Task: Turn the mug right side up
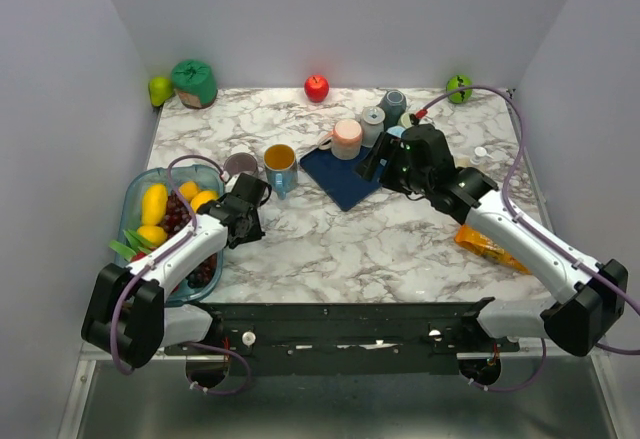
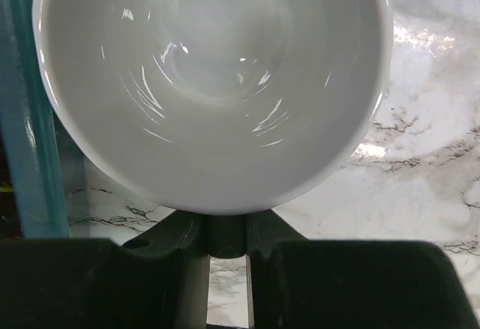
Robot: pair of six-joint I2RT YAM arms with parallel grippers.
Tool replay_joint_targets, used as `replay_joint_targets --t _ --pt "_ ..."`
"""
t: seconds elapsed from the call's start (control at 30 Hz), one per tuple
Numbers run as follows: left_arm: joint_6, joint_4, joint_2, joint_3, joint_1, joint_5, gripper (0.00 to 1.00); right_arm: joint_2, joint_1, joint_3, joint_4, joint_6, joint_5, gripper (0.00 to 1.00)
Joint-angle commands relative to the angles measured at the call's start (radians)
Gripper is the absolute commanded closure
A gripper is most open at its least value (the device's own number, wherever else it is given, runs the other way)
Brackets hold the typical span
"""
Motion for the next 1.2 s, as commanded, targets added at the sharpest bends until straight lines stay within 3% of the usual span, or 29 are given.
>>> replay_joint_targets --t 0.0,0.13,0.17,0.23,0.27,0.37,0.47,0.83,1.07,1.17 --pt "0.003 0.079 0.009 -0.005 0.019 0.006 1.00 0.036 -0.011 -0.005 -0.053 -0.018 0.042 0.16" --pt "0.003 0.061 0.037 0.004 0.027 0.010 0.98 0.056 -0.017 -0.002 -0.070 -0.014 0.053 0.15" --pt "0.003 0.058 0.037 0.007 0.027 0.013 0.88 0.059 -0.019 0.000 -0.071 -0.014 0.053 0.14" --pt "-0.005 0.044 0.035 0.014 0.030 0.030 0.77 0.070 -0.019 0.003 -0.079 -0.014 0.062 0.14" --pt "-0.008 0.039 0.031 0.017 0.030 0.035 0.61 0.074 -0.019 0.006 -0.085 -0.013 0.071 0.14" --pt "-0.025 0.006 0.009 0.035 0.030 0.040 0.37 0.117 -0.022 0.018 -0.103 -0.036 0.115 0.13" --pt "-0.037 -0.028 -0.020 0.056 0.030 0.046 0.28 0.183 -0.024 0.052 -0.139 -0.053 0.168 0.12" --pt "-0.048 -0.162 -0.170 0.234 0.030 0.079 0.23 0.332 -0.056 0.121 -0.050 -0.217 0.398 0.11" --pt "-0.005 -0.177 -0.209 0.377 0.030 0.101 0.20 0.471 -0.143 0.222 -0.010 -0.326 0.363 0.13" --pt "0.043 -0.108 -0.219 0.389 0.030 0.225 0.16 0.540 -0.168 0.274 -0.010 -0.358 0.350 0.14"
